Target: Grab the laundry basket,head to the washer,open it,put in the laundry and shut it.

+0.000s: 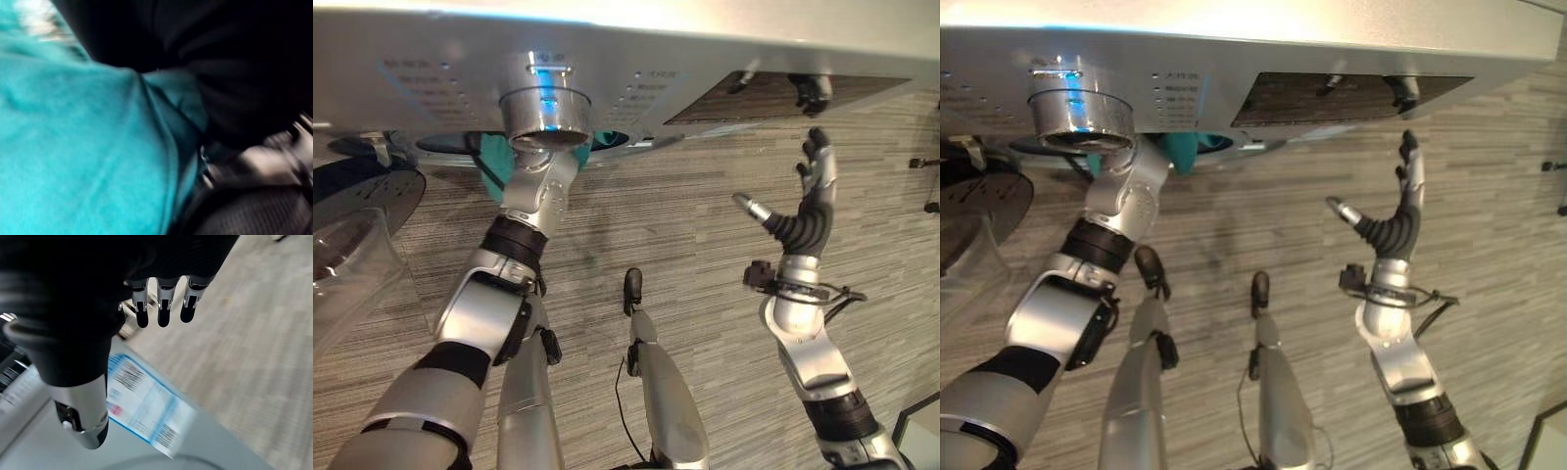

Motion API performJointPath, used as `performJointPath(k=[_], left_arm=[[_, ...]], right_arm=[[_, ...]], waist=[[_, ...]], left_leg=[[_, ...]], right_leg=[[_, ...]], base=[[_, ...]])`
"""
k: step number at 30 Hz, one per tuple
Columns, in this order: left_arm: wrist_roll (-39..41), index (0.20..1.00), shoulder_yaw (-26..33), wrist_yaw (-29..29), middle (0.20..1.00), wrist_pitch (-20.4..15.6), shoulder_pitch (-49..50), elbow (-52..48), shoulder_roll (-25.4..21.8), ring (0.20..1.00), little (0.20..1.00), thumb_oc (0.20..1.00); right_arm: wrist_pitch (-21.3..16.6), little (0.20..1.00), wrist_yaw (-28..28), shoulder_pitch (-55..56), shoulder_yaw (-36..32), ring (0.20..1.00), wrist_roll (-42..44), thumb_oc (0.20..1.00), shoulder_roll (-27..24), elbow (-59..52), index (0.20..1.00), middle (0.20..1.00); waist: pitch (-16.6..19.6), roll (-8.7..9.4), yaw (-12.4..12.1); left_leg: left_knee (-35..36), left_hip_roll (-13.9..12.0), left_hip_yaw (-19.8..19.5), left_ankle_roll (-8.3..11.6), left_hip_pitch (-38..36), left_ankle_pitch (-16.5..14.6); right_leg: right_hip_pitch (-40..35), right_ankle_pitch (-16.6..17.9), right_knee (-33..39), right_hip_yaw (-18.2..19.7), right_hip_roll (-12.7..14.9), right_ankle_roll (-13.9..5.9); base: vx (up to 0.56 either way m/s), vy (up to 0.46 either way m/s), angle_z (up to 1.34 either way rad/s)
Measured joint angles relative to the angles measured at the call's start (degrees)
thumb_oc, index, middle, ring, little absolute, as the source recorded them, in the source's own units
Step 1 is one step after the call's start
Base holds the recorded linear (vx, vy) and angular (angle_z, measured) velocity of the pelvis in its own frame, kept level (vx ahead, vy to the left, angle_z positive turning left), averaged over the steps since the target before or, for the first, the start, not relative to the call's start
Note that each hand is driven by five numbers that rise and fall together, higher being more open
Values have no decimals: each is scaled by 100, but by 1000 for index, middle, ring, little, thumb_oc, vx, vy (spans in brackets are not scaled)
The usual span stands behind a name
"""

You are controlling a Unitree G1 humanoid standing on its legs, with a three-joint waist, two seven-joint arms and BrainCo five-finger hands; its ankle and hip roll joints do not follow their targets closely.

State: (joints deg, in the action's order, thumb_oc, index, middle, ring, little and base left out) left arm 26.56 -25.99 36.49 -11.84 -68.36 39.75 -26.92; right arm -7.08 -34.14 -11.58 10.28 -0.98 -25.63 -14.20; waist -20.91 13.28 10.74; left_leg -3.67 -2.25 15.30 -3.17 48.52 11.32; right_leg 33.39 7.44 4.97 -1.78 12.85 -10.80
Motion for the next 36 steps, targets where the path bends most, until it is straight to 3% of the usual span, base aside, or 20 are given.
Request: performJointPath(k=[1, 2, 4, 8, 9, 13, 19, 23, 25, 27, 28, 29, 31, 33, 34, 36], left_arm=[[-311, 1000, -562, -102, 1000, 108, -106, 121, -346, 1000, 1000, 1000], [-704, 1000, -736, -270, 1000, 296, -165, 147, -481, 1000, 1000, 1000], [-1930, 1000, -1966, -666, 1000, 711, -586, 348, -896, 1000, 1000, 1000], [-4035, 1000, -2595, -784, 1000, 1327, -816, 1052, -561, 1000, 1000, 1000], [-5326, 1000, -2943, -828, 1000, 1812, -1135, 2049, 81, 1000, 1000, 1000], [-6710, 1000, -3505, -1328, 1000, 2145, -1385, 2224, 312, 1000, 1000, 1000], [-7419, 1000, -3841, -1878, 1000, 2028, -1453, 2124, 111, 1000, 1000, 1000], [-7494, 1000, -3937, -2288, 1000, 1895, -1280, 1327, -350, 1000, 1000, 1000], [-7490, 1000, -3747, -2436, 1000, 1858, -1008, 495, -728, 1000, 1000, 1000], [-7380, 1000, -2722, -2417, 1000, 1773, 13, -697, -994, 1000, 1000, 1000], [-7281, 1000, -2232, -2423, 1000, 1755, 541, -1112, -998, 1000, 1000, 1000], [-7091, 1000, -1368, -2353, 1000, 1741, 1398, -1689, -943, 1000, 1000, 1000], [-6711, 1000, -429, -2056, 1000, 1693, 2916, -2567, -742, 1000, 1000, 1000], [-6434, 1000, 490, -1818, 1000, 1558, 4040, -3109, -446, 1000, 1000, 1000], [-6184, 1000, 739, -1598, 1000, 1546, 4601, -3228, -264, 1000, 1000, 1000], [-6001, 1000, 731, -1500, 1000, 1525, 4926, -3231, -345, 1000, 1000, 1000]], right_arm=[[-48, 1000, 61, 27, -47, 1000, -6, 1000, -42, -3, 1000, 1000], [-108, 1000, 93, 31, -68, 1000, -5, 1000, -52, 0, 1000, 1000], [-187, 1000, 287, 128, -133, 1000, 2, 1000, -187, 15, 1000, 1000], [-186, 1000, 431, 195, -196, 1000, 5, 1000, -655, 18, 1000, 1000], [-192, 1000, 421, 140, -239, 1000, -8, 1000, -762, -20, 1000, 1000], [-199, 1000, 412, -60, -232, 1000, -38, 1000, -823, -37, 1000, 1000], [-158, 1000, 447, -76, -240, 1000, -40, 1000, -924, 9, 1000, 1000], [-43, 1000, 602, -21, -246, 1000, -86, 1000, -927, 20, 1000, 1000], [3, 1000, 680, 76, -282, 1000, -215, 1000, -918, 29, 1000, 1000], [126, 1000, 687, 323, -420, 1000, -357, 1000, -808, 201, 1000, 1000], [126, 1000, 685, 414, -476, 1000, -449, 1000, -676, 285, 1000, 1000], [124, 1000, 676, 541, -476, 1000, -449, 1000, -395, 374, 1000, 1000], [184, 1000, 699, 1058, -280, 1000, -436, 1000, -14, 602, 1000, 1000], [227, 1000, 762, 1366, -20, 1000, -426, 1000, 231, 941, 1000, 1000], [298, 1000, 859, 1656, 163, 1000, -420, 1000, 309, 1106, 1000, 1000], [312, 1000, 986, 1757, 382, 1000, -429, 1000, 298, 1232, 1000, 1000]], waist=[[0, -1, -41], [5, -12, -64], [4, -14, -196], [30, -70, -283], [41, -95, -264], [42, -97, -103], [42, -97, -96], [42, -98, -144], [34, -108, -169], [-18, -184, -341], [-21, -219, -398], [-36, -254, -419], [-53, -369, -670], [-107, -482, -752], [-147, -606, -841], [-147, -633, -942]], left_leg=[[-4, -14, 24, -10, -40, -7], [-5, -22, 27, -10, -56, -7], [-10, -70, 30, -9, -80, -6], [-23, -77, 35, 7, -127, -26], [-25, -72, 22, 33, -140, -45], [-42, -59, 30, 31, -141, -51], [-133, -81, 31, 0, -134, -58], [-132, -110, 24, -3, -143, -52], [-131, -98, 17, -4, -163, -51], [-93, -118, -29, 0, -350, -51], [-99, -133, -49, 19, -411, -67], [-85, -127, -70, 24, -507, -70], [-11, -135, -100, 146, -669, -143], [-7, -159, -174, 200, -736, -159], [-6, -181, -245, 229, -746, -148], [-8, -188, -281, 222, -747, -124]], right_leg=[[-18, 9, 1, -1, -10, -15], [-30, 9, 0, 3, -24, -14], [-34, 9, 0, 4, -63, -13], [-84, 2, 1, 1, -67, -19], [-117, -5, 1, -7, -69, -28], [-116, -10, 0, 17, -81, -36], [-153, -3, -1, 19, -95, -30], [-165, -4, -1, 14, -100, -30], [-177, -4, -1, -4, -107, -30], [-361, -37, 1, -38, -118, -26], [-439, -53, 3, -68, -131, -12], [-543, -105, 3, -89, -136, -3], [-681, -230, 3, -120, -175, 52], [-786, -285, 4, -199, -211, 94], [-845, -314, 2, -268, -244, 117], [-862, -312, 0, -315, -278, 123]], base=[[-20, 42, -14], [-22, 37, -8], [-28, 30, -5], [-50, 25, -1], [-39, 42, 3], [-11, 11, -2], [-5, 3, -1], [3, -26, -1], [9, -53, -1], [-31, -58, 4], [-8, -52, 8], [-12, -38, 4], [16, -63, 5], [-16, -46, 14], [-23, -65, 17], [-25, -60, 11]])
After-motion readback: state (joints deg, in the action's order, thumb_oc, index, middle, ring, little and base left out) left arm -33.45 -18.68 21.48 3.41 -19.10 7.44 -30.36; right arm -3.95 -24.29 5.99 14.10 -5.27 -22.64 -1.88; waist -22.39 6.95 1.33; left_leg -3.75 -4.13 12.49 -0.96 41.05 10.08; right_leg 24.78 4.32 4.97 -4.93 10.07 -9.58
